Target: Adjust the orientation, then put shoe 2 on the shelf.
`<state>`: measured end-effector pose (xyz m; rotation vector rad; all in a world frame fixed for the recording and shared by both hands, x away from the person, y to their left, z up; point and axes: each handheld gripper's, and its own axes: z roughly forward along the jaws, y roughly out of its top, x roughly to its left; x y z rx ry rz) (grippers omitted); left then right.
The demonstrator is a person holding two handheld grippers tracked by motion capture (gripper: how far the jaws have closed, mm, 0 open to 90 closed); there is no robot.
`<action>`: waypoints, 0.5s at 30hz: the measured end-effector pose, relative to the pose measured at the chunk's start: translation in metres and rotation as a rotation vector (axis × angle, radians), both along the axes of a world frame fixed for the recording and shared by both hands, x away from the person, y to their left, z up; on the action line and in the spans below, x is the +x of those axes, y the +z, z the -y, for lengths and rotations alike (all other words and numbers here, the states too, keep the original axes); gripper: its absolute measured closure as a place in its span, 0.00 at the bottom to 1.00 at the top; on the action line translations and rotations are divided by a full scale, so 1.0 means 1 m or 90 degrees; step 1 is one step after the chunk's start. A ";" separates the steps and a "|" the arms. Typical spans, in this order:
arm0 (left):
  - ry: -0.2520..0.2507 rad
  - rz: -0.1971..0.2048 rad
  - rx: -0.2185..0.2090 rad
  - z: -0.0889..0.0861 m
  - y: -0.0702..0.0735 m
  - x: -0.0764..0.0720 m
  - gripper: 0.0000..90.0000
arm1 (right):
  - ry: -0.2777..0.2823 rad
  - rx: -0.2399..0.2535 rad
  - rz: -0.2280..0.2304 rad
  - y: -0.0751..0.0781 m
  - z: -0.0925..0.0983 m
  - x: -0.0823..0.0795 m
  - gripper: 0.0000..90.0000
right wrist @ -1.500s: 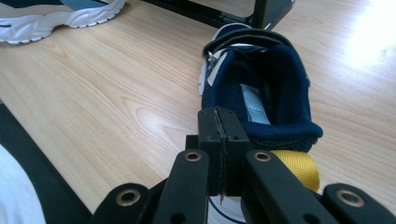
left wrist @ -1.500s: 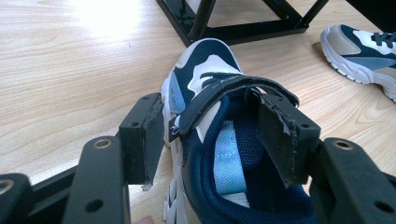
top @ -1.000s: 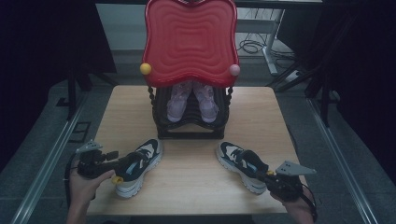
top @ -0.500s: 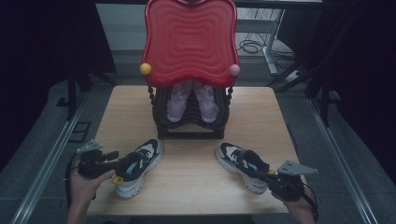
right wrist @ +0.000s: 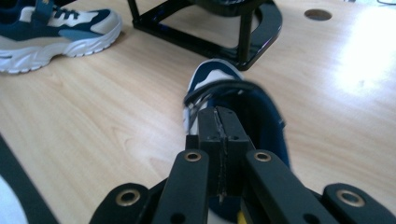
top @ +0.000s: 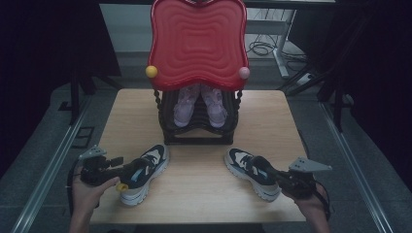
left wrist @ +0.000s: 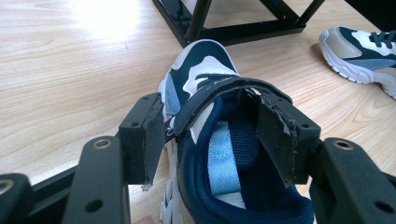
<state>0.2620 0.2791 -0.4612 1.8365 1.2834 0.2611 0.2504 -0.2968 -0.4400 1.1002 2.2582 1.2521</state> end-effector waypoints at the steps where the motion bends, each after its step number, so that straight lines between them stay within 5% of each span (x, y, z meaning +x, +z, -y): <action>1: 0.000 0.001 0.000 0.000 0.000 0.000 0.46 | 0.000 0.000 0.000 0.001 0.000 0.002 1.00; 15: -0.005 0.009 0.005 -0.003 0.007 -0.001 0.46 | -0.005 0.001 -0.023 -0.001 0.010 0.035 0.97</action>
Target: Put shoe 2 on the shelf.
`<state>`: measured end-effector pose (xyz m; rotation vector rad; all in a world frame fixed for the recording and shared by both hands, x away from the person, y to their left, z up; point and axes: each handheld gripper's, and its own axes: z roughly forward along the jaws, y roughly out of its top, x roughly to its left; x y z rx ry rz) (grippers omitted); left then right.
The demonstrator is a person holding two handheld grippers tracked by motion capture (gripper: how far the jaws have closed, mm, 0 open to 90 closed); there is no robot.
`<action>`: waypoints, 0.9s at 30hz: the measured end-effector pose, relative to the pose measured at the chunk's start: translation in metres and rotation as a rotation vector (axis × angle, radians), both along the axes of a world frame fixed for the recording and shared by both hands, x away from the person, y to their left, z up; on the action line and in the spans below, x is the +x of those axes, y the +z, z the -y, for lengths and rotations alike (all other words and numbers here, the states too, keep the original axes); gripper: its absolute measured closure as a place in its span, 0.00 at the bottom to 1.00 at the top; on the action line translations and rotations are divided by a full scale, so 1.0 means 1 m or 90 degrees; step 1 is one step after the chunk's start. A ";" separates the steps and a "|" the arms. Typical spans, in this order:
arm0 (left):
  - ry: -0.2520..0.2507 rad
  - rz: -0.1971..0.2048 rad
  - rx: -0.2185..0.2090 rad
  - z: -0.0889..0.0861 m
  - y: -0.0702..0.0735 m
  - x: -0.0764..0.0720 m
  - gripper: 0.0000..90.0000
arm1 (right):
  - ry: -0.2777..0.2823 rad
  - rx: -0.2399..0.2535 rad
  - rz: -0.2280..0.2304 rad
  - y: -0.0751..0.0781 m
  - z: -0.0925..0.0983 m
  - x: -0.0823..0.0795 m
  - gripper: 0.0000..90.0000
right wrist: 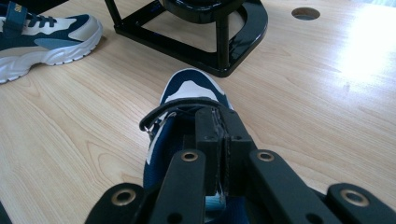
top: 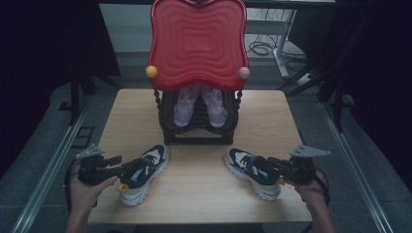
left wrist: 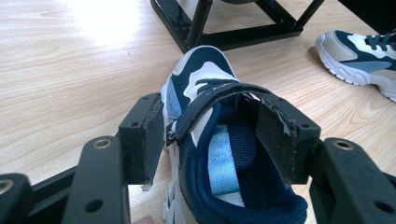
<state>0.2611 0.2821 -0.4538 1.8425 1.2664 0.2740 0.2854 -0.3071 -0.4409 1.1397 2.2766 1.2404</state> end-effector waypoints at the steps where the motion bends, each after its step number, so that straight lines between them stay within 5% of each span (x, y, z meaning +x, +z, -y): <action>1: -0.001 0.001 0.000 0.000 0.001 0.000 0.46 | 0.000 0.000 -0.002 0.000 0.001 0.001 0.97; 13: -0.005 -0.011 0.018 -0.006 -0.001 -0.002 0.46 | -0.002 -0.001 -0.016 0.000 0.008 0.012 0.84; 27: -0.027 -0.048 0.067 0.005 -0.010 0.021 0.47 | 0.017 -0.003 -0.052 -0.006 0.010 0.031 0.71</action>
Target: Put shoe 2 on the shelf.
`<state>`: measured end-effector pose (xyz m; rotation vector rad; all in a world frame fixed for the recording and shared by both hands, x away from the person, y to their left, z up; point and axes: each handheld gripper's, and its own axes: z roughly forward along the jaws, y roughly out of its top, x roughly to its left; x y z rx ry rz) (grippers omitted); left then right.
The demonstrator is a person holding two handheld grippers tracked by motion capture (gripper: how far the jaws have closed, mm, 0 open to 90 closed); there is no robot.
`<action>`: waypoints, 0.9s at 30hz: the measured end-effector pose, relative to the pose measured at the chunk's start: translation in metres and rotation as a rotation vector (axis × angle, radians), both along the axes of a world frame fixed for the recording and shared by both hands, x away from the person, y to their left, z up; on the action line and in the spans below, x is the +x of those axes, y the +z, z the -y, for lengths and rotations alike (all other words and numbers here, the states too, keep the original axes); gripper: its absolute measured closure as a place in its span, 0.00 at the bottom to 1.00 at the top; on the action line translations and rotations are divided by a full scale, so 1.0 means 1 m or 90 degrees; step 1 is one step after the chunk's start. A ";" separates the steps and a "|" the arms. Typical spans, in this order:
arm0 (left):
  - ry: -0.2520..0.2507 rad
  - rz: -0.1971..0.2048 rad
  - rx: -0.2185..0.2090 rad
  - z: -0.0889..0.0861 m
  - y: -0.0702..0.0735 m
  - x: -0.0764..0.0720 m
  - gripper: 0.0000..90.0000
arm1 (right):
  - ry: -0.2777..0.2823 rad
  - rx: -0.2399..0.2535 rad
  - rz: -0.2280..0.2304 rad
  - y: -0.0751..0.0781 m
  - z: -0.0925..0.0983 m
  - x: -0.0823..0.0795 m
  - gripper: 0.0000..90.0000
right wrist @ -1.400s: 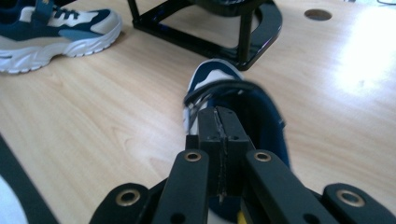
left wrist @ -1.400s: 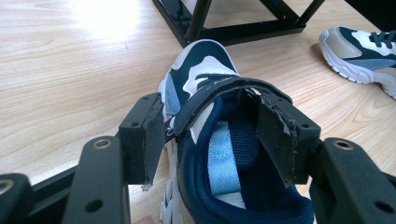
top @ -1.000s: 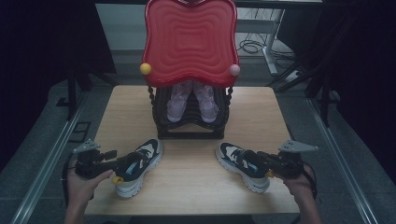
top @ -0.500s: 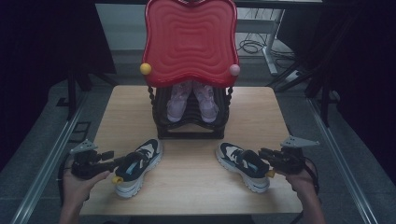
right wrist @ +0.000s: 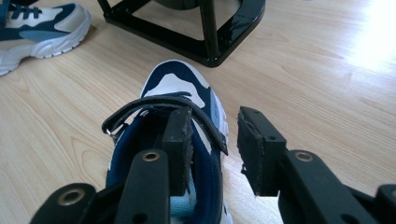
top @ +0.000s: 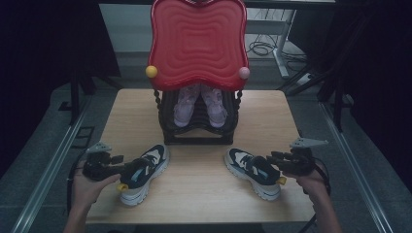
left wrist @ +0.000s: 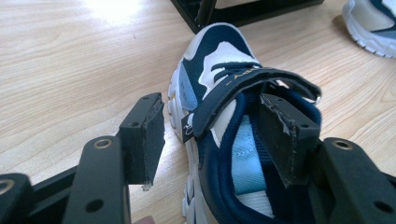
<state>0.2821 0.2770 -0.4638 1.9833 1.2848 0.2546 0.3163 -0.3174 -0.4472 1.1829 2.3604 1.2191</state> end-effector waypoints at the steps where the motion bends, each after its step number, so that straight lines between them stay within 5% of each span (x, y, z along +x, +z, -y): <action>1: -0.003 -0.003 0.006 0.000 -0.001 0.002 0.47 | 0.004 -0.004 -0.007 -0.001 -0.001 0.002 0.71; 27: -0.055 -0.049 0.045 0.009 -0.011 0.014 0.45 | 0.080 -0.068 -0.073 -0.013 -0.016 0.025 0.68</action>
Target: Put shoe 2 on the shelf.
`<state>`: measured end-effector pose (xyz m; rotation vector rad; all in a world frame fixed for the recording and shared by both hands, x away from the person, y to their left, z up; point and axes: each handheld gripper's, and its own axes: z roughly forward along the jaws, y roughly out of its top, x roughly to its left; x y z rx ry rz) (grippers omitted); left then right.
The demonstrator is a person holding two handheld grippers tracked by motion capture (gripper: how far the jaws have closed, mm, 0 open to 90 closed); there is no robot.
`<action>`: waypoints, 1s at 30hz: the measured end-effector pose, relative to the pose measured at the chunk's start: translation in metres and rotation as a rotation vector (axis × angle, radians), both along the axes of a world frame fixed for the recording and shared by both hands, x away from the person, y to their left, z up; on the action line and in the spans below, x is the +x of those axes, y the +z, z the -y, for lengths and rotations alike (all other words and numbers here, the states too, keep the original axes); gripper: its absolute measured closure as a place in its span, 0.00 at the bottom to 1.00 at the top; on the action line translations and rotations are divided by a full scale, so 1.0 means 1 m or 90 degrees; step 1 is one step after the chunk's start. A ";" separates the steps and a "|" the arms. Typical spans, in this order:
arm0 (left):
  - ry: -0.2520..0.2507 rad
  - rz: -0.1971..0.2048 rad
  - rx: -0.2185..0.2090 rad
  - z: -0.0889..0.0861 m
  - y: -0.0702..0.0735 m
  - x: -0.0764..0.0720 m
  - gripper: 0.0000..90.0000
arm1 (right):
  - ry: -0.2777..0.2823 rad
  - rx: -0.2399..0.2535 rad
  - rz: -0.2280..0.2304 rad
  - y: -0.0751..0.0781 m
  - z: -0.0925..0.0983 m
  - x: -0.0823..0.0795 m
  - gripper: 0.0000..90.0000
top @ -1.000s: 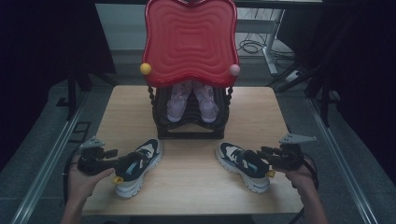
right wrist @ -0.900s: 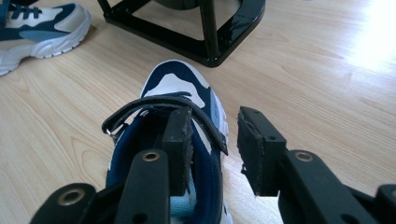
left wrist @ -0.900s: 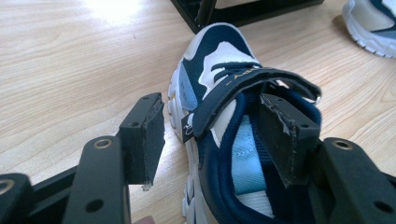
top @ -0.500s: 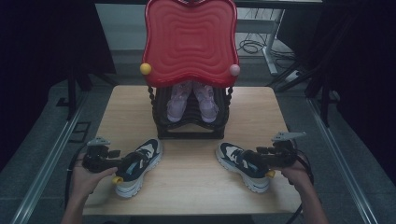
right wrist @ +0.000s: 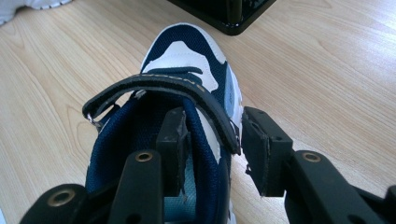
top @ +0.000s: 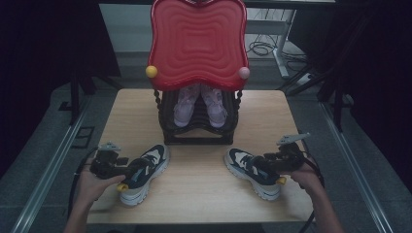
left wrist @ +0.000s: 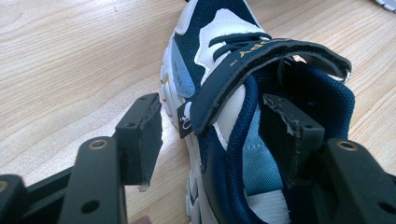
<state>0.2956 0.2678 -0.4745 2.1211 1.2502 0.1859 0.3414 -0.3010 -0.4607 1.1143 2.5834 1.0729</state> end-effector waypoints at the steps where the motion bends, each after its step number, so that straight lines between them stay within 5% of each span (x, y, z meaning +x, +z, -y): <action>1: -0.001 -0.001 0.003 0.000 0.000 0.000 0.46 | 0.005 -0.005 -0.003 0.001 -0.001 0.001 0.68; 9: -0.015 -0.010 0.008 0.003 0.005 0.007 0.50 | 0.025 -0.023 -0.021 0.003 -0.003 0.008 0.68; 16: -0.029 -0.033 0.015 0.005 0.002 0.012 0.65 | 0.038 -0.034 -0.033 0.002 -0.006 0.011 0.73; 30: -0.026 -0.027 0.018 0.006 0.002 0.010 0.76 | 0.049 -0.100 0.000 0.005 -0.015 0.007 0.84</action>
